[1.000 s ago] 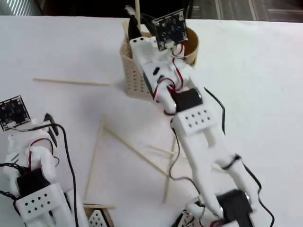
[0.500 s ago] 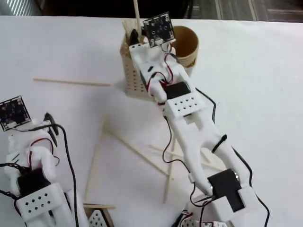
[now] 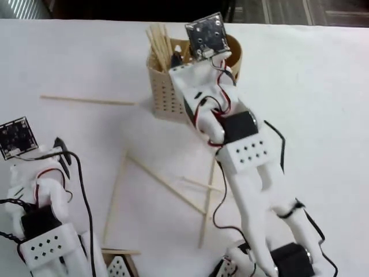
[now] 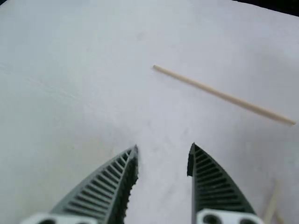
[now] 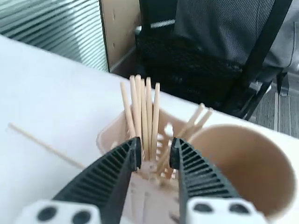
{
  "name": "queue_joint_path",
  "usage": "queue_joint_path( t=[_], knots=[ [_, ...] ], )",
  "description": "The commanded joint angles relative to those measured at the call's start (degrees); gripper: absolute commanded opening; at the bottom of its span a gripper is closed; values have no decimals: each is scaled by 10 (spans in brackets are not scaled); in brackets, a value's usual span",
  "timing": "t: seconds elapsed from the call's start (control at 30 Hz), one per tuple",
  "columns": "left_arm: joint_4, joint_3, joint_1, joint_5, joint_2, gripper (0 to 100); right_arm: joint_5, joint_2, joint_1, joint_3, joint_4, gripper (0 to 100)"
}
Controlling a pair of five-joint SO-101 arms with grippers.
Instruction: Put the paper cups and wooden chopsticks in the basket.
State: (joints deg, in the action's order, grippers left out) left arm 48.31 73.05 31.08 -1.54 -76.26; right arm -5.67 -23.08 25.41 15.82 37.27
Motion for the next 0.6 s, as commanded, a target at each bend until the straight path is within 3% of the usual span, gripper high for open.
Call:
queue_joint_path(
  t=[0.0, 0.27, 0.43, 0.57],
  knots=[
    [-12, -4, 4, 1, -7, 184, 0, -58, 17, -8, 115, 113],
    [-12, -4, 4, 1, -7, 184, -2, -67, 67, 13, 364, 115],
    [-12, -4, 4, 1, -7, 184, -97, -67, 67, 84, 413, 116],
    [-12, -4, 4, 1, -7, 184, -84, -67, 65, 162, 411, 167]
  ],
)
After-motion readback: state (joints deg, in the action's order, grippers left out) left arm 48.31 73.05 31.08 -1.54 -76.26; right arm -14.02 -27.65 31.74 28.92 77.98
